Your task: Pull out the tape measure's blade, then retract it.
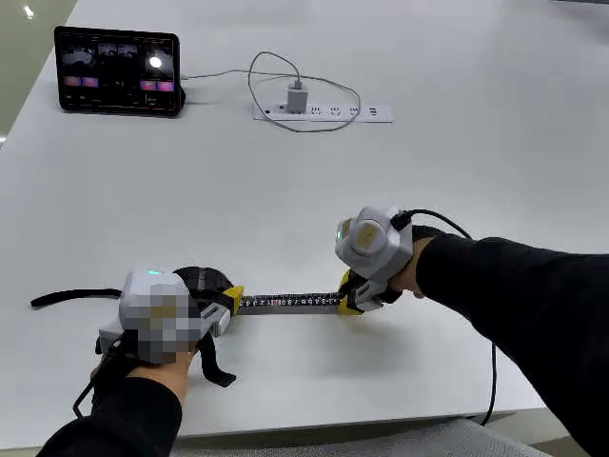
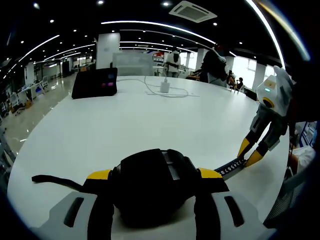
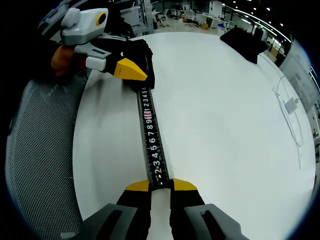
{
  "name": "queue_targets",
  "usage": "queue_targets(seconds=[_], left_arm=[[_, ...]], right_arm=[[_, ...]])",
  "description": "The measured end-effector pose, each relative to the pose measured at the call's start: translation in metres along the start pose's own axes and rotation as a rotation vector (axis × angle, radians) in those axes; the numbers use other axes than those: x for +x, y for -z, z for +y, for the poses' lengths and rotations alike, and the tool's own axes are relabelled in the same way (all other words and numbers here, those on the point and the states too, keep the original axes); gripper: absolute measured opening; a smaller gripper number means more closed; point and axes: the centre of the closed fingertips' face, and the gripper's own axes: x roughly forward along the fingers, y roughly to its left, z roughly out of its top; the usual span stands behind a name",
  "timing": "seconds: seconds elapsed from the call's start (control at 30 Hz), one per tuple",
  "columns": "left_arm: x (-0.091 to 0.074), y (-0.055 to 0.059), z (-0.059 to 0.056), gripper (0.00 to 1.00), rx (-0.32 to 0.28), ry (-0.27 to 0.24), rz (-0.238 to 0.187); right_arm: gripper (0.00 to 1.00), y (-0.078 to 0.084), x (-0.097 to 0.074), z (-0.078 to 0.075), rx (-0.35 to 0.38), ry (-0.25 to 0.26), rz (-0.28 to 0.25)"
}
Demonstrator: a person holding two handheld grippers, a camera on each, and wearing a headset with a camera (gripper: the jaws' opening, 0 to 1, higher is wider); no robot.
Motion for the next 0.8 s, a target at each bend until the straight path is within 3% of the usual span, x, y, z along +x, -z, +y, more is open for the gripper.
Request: queue_targets(seconds=[0.8], left_arm=[[0.0001,0.0012,0.0001,0.60,0.015,0.008,0.006]], right_arm=[[0.10,-0.0096,0.0032,0.0031,-0.038,-0.003,-0.002]])
